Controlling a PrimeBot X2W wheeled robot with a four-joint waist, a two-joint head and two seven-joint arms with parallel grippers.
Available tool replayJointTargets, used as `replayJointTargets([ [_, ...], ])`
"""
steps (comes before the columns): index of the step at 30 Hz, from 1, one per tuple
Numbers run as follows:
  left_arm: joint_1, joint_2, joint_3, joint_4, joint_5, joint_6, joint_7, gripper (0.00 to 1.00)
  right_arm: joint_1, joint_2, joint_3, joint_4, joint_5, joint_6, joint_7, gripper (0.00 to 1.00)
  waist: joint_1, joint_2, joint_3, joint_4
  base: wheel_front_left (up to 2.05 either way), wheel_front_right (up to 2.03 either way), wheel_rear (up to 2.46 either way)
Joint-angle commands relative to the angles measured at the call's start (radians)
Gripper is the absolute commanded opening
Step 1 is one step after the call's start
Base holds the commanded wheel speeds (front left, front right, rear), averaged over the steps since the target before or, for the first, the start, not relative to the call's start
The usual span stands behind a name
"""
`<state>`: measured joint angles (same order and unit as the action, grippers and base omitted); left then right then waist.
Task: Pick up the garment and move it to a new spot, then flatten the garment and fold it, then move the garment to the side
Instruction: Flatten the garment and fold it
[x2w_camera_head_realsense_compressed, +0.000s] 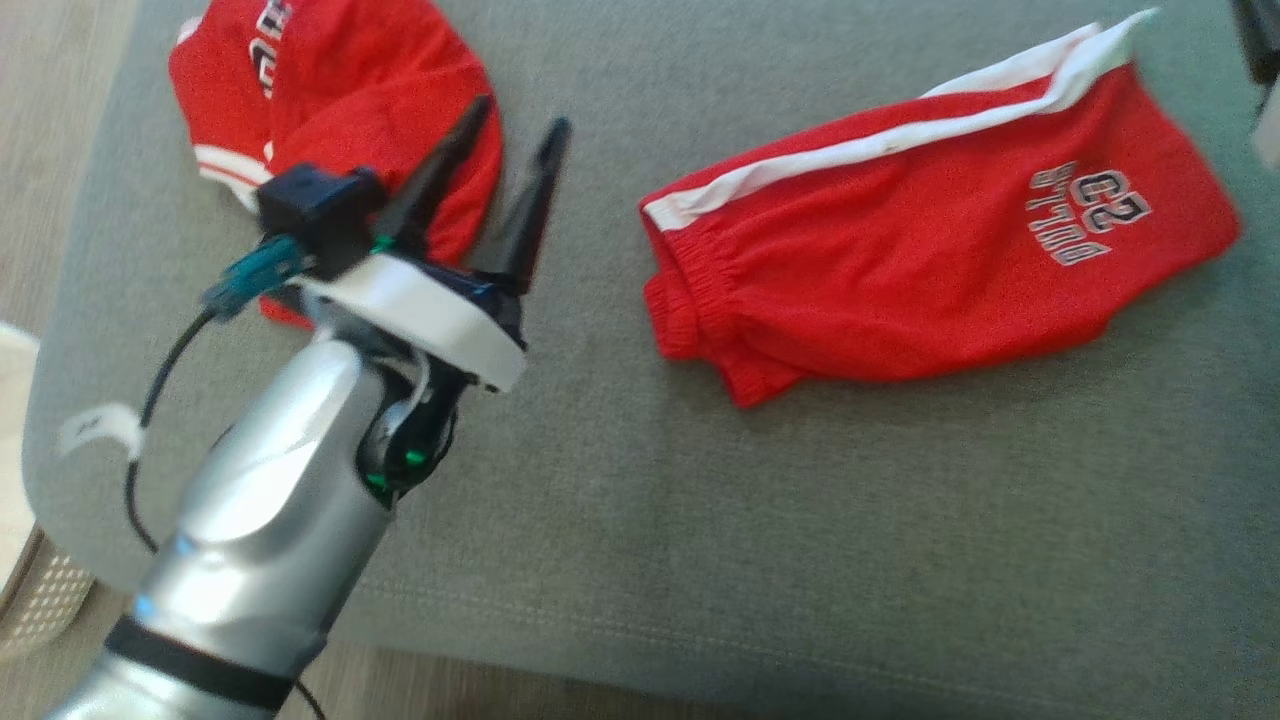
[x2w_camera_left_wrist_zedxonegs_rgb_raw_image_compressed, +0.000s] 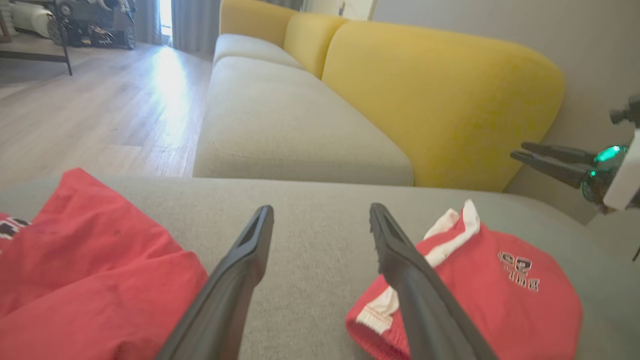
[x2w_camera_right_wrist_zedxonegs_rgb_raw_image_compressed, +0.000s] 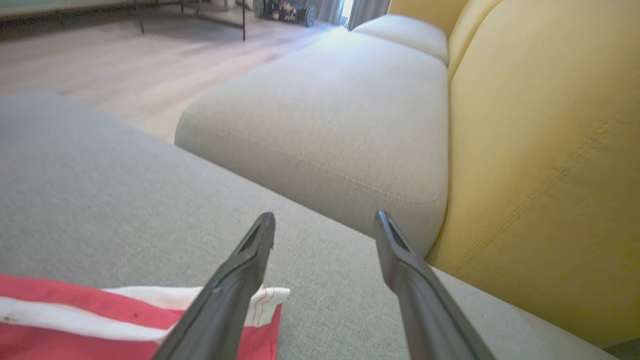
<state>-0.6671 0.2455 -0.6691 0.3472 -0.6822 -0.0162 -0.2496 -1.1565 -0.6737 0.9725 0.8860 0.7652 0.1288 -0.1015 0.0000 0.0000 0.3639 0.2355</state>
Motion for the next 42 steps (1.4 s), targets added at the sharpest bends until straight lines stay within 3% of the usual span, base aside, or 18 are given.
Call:
replayJointTargets([
  [1, 0.001, 0.019, 0.074, -0.048, 0.007, 0.010, -0.012, 1.00, 0.032, 0.004, -0.027, 0.000, -0.010, 0.002, -0.039, 1.00, 0.0000, 0.0000, -0.049, -0.040, 0.00, 0.00, 0.00],
  [8, 0.144, -0.061, 0.271, -0.142, 0.079, 0.030, -0.012, 1.00, 0.142, 0.107, -0.228, 0.031, -0.089, 0.002, -0.158, 1.00, 0.0000, 0.0000, -0.131, -0.093, 0.00, 0.00, 0.00],
  [15, 0.265, -0.146, 0.397, -0.180, 0.180, -0.004, -0.012, 1.00, 0.401, 0.156, -0.589, -0.230, -0.337, 0.002, -0.160, 1.00, 0.0000, 0.0000, -0.185, -0.133, 0.00, 0.00, 0.00],
  [22, 0.378, -0.187, 0.473, -0.205, 0.264, -0.043, -0.012, 1.00, 0.724, 0.322, -0.842, -0.503, -0.564, 0.002, -0.160, 1.00, 0.0000, 0.0000, -0.223, -0.162, 0.00, 0.00, 0.00],
  [29, 0.482, -0.195, 0.480, -0.271, 0.286, -0.068, -0.012, 1.00, 0.929, 0.442, -0.933, -0.683, -0.694, 0.002, -0.160, 1.00, 0.0000, 0.0000, -0.237, -0.174, 0.00, 0.00, 0.00],
  [37, 0.538, -0.195, 0.478, -0.291, 0.272, -0.048, -0.012, 1.00, 1.007, 0.522, -0.970, -0.723, -0.736, 0.002, -0.160, 1.00, 0.0000, 0.0000, -0.247, -0.183, 0.00, 0.00, 0.00],
  [42, 0.527, -0.195, 0.468, -0.304, 0.271, -0.040, -0.012, 1.00, 1.002, 0.532, -0.973, -0.722, -0.748, 0.002, -0.160, 1.00, 0.0000, 0.0000, -0.232, -0.176, 0.00, 0.00, 0.00],
])
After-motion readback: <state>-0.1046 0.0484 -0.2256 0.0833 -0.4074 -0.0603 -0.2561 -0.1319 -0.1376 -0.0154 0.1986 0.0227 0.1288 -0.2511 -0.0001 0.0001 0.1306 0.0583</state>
